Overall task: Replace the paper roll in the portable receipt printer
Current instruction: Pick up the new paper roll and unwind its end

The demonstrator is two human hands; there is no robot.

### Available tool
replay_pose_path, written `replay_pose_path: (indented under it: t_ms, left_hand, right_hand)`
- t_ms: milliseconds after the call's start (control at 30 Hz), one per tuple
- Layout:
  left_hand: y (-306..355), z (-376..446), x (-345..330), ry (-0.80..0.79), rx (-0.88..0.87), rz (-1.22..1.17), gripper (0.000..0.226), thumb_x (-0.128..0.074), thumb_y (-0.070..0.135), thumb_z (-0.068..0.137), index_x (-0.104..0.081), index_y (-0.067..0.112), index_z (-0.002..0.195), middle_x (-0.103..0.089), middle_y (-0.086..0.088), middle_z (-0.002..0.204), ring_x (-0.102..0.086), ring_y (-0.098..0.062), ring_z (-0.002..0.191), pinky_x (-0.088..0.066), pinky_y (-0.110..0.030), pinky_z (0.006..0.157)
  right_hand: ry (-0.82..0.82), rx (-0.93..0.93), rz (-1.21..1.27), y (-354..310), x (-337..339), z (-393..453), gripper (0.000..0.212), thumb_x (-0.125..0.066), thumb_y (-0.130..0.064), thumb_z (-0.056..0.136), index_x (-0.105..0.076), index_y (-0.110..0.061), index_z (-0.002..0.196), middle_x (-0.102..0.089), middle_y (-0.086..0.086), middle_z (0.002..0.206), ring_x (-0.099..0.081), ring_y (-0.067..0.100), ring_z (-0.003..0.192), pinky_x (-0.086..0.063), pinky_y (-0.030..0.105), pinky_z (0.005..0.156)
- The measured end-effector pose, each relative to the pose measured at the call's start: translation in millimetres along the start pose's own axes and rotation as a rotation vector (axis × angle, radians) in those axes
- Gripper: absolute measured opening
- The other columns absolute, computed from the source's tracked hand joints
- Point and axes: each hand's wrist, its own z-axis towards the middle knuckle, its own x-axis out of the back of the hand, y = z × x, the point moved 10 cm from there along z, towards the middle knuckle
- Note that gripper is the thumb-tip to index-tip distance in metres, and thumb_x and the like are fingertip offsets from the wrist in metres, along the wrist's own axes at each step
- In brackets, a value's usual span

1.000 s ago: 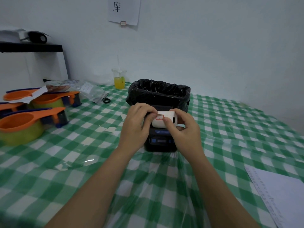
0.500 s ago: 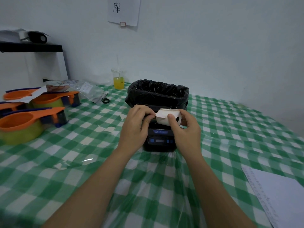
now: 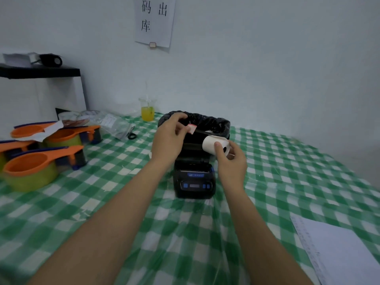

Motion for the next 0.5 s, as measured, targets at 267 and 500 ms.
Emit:
replay_pose_path:
  t_ms: [267,500]
  left_hand:
    - [-21,80,-65,-0.131,0.077,0.156,0.005,-0.062,0.020,0.082,-0.062,0.018,0.077,-0.068,-0.006,0.087,-0.062,-0.023,0.083,-0.053,-0.041,0.077]
    - [-52,122,-122,-0.286,0.087,0.326,0.014,-0.061,0.024,0.083,-0.074,0.020,0.081,-0.073,-0.003,0.091,-0.065,-0.024,0.086,-0.047,-0.031,0.070]
  right_hand:
    - [0.116,-0.038,0.043,-6,-4,72,0.042,-0.062,-0.034,0.086,-0.057,-0.013,0.122,-0.059,0.005,0.117,-0.054,0.010,0.085,-0.040,0.012,0.064]
    - [0.114,-0.028,0.046,4,-18,129,0.034,-0.062,-0.034,0.086,-0.059,-0.018,0.116,-0.057,0.000,0.106,-0.051,-0.001,0.076,-0.037,0.011,0.060]
